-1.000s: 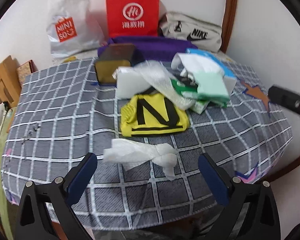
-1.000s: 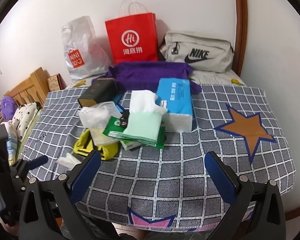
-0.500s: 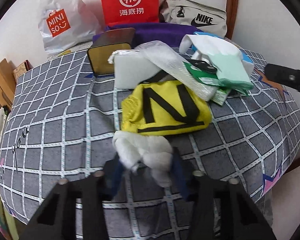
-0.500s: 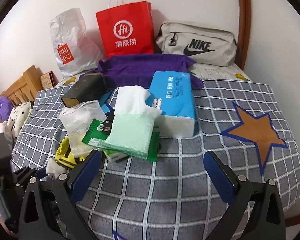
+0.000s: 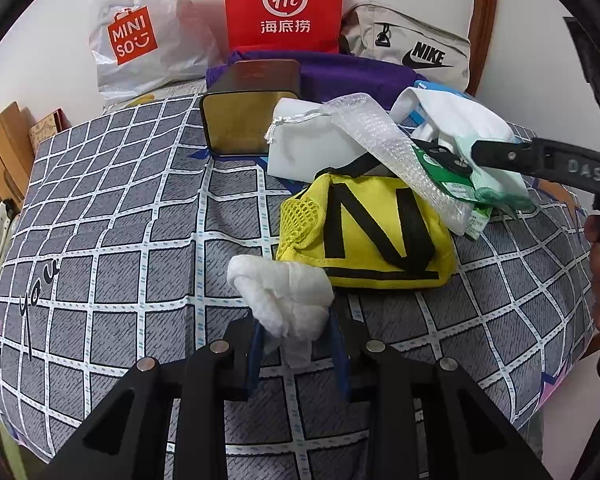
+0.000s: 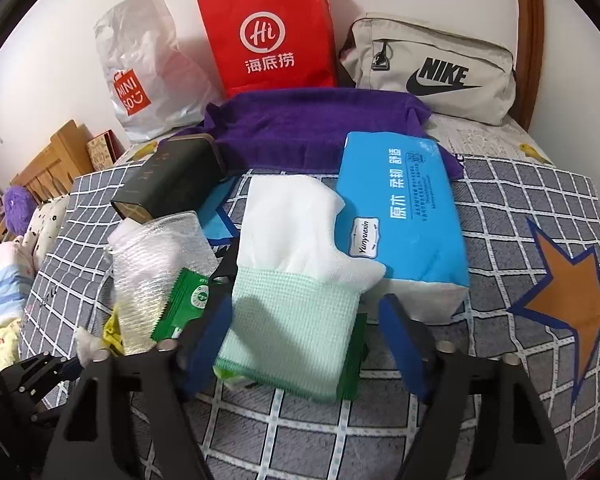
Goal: Organize soft objects
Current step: 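Grasp the white tissue with the left gripper while the right gripper grasps the white-and-mint glove, then carry the tissue and glove onto the purple towel and release both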
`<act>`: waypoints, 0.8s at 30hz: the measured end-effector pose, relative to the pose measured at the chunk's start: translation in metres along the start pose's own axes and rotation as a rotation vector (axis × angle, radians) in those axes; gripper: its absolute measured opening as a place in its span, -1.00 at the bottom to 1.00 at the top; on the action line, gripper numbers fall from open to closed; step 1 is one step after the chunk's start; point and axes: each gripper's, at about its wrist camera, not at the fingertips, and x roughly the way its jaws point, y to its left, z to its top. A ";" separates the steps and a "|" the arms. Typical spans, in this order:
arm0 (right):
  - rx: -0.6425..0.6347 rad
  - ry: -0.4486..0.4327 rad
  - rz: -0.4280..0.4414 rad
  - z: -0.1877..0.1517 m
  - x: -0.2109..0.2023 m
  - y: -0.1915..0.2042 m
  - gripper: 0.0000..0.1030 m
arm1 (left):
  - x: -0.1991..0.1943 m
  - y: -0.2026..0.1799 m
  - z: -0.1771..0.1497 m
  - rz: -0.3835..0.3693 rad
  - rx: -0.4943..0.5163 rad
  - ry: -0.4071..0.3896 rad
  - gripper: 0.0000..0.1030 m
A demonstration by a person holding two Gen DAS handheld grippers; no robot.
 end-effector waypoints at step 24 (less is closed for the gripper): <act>-0.054 -0.098 0.053 0.000 -0.068 -0.015 -0.83 | -0.028 0.022 0.019 -0.008 -0.042 -0.038 -0.52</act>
